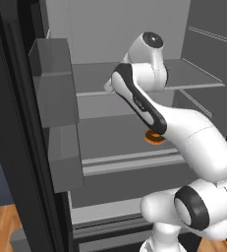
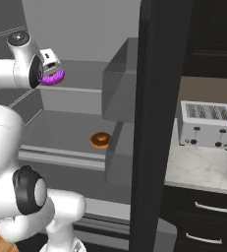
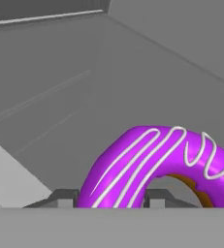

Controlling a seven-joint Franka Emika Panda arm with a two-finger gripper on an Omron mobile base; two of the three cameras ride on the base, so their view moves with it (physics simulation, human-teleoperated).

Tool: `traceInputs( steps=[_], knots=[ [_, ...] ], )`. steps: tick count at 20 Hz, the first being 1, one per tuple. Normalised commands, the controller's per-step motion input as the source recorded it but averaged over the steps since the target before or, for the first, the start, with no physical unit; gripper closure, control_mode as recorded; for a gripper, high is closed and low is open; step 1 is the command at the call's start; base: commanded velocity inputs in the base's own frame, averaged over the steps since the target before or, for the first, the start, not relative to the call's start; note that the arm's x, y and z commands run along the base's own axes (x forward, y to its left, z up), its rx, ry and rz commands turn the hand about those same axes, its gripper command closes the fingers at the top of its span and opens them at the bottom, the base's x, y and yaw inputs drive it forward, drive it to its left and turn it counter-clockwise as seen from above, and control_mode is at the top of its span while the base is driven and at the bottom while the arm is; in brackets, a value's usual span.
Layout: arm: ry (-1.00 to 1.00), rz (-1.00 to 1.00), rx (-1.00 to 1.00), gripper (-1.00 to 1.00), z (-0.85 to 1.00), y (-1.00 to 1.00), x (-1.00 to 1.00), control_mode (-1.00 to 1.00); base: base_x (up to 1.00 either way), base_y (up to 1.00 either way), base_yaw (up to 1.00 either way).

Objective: Take the donuts from the fridge and place them on the empty tray on the dining counter.

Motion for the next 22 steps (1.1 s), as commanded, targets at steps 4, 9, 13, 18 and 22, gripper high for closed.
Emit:
traceInputs(
  steps=[4,9,13,18,22],
  knots=[
    [-0.14,0.00,0.00,1.00,0.81,-0.37,-1.00,-1.00,0.00,0.00,0.00],
    [-0.03,0.00,0.00,1.00,0.34,-0.48,-1.00,-1.00,0.00,0.00,0.00],
    [0.04,0.00,0.00,1.00,-0.06,-0.38,-1.00,-1.00,0.00,0.00,0.00],
    [-0.01,0.00,0.00,1.00,-0.41,-0.20,-1.00,-1.00,0.00,0.00,0.00],
    [-0.06,0.00,0.00,1.00,-0.75,-0.15,-0.82,-1.00,0.00,0.00,0.00]
  ],
)
